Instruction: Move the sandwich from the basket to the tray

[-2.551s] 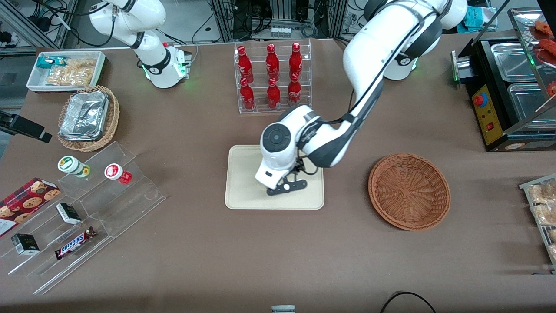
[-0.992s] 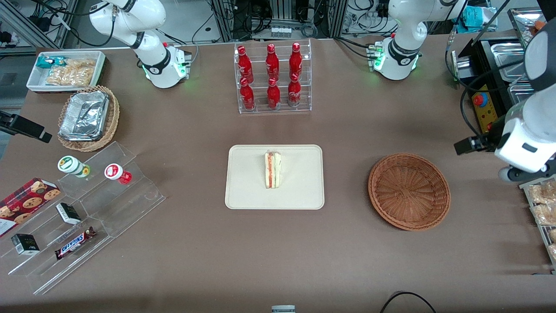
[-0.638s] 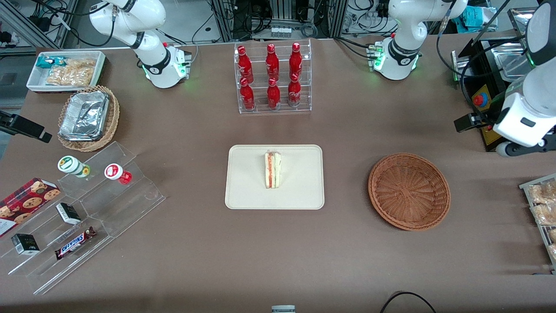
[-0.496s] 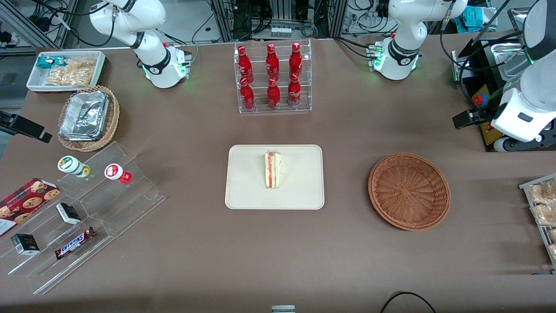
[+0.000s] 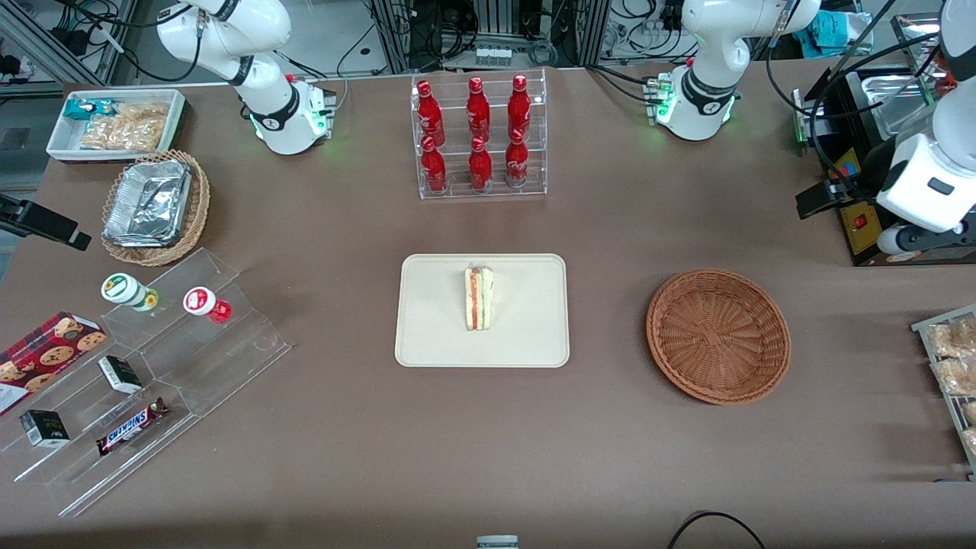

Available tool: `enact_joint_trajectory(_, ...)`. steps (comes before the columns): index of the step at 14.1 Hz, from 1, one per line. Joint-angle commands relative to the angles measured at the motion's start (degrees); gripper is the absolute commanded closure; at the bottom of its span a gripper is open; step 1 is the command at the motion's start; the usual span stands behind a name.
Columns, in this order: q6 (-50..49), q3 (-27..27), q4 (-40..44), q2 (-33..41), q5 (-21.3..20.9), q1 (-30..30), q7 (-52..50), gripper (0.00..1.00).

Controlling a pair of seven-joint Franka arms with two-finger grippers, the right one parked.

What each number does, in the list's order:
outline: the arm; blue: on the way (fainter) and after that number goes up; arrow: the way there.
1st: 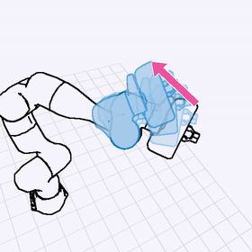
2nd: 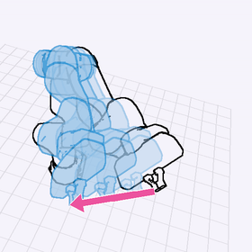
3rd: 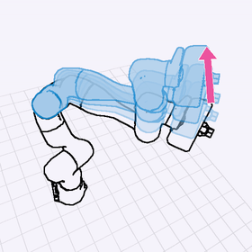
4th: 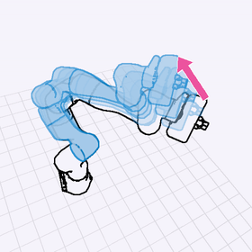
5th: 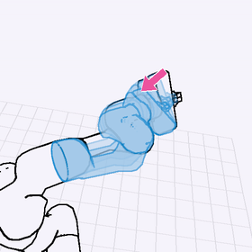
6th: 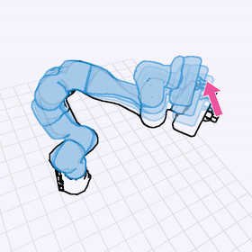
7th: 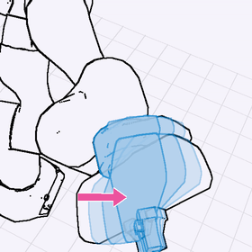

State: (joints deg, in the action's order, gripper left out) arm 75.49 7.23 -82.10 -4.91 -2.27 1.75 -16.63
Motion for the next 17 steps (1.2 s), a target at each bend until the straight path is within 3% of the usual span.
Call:
enact_joint_trajectory(1,0.6,1.6,-1.3,2.2,2.0,5.6,1.1,0.0)
enact_joint_trajectory(4,0.8,4.2,-1.1,1.8,2.2,7.9,1.0,0.0)
enact_joint_trajectory(7,0.9,10.9,-1.0,1.8,1.7,12.4,0.2,0.0)
enact_joint_trajectory(17,0.8,11.1,0.4,0.0,1.4,12.0,0.2,0.0)
